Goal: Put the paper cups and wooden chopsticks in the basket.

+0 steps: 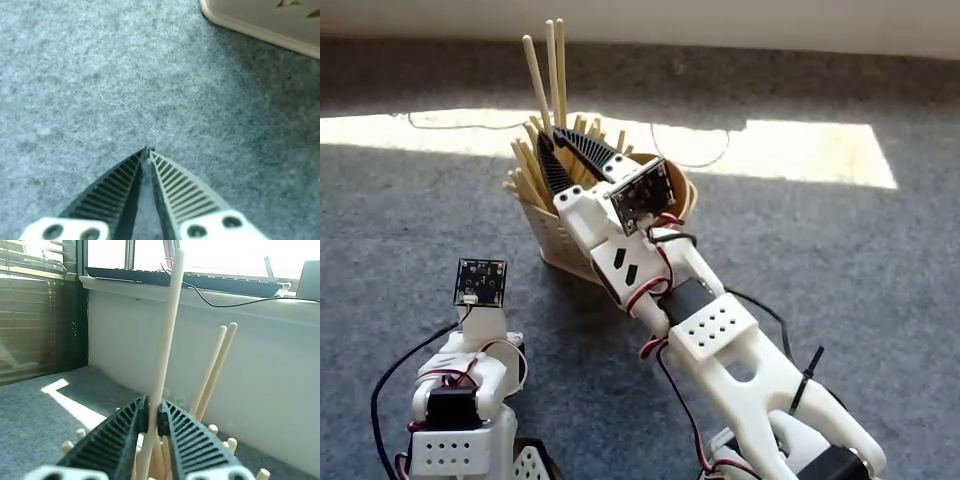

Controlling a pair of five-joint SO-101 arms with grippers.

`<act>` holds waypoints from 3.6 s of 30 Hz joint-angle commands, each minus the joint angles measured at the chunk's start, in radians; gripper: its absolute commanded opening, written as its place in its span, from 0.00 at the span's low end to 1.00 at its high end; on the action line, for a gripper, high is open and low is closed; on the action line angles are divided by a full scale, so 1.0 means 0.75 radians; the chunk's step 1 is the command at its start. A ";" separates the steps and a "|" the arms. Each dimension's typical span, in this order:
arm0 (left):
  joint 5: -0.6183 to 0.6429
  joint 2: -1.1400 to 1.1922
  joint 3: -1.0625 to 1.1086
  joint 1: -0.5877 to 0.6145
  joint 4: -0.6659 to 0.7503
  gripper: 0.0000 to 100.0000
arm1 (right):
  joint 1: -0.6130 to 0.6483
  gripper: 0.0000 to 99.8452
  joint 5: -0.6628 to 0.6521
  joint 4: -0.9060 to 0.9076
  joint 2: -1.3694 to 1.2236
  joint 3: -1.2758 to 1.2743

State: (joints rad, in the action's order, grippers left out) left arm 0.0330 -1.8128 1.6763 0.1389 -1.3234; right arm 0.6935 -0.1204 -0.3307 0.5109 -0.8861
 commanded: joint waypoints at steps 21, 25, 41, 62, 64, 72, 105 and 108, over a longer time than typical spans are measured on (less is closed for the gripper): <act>0.006 -0.015 0.024 -0.017 -0.006 0.01 | 0.126 0.10 -0.016 0.001 0.310 -0.048; 0.006 -0.015 0.024 -0.017 -0.006 0.01 | 0.126 0.10 -0.016 0.001 0.369 -0.052; 0.006 -0.015 0.024 -0.017 -0.006 0.01 | 0.009 0.01 -0.016 0.821 1.157 -0.095; 0.006 -0.015 0.024 -0.017 -0.006 0.01 | -0.535 0.01 -0.008 1.132 1.771 -0.680; 0.006 -0.015 0.024 -0.017 -0.006 0.01 | -0.564 0.01 -0.008 1.132 1.773 -0.756; 0.006 -0.015 0.024 -0.017 -0.006 0.01 | -0.717 0.01 -0.008 1.130 1.773 -1.106; 0.006 -0.015 0.024 -0.017 -0.006 0.01 | -0.870 0.01 0.329 2.108 1.773 -1.216; 0.006 -0.015 0.024 -0.017 -0.006 0.01 | -0.870 0.01 0.329 2.108 1.773 -1.216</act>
State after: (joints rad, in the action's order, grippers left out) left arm 0.0330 -1.8128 1.6763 0.1389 -1.3234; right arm 0.0506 0.1189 1.2405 1.8259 -1.6732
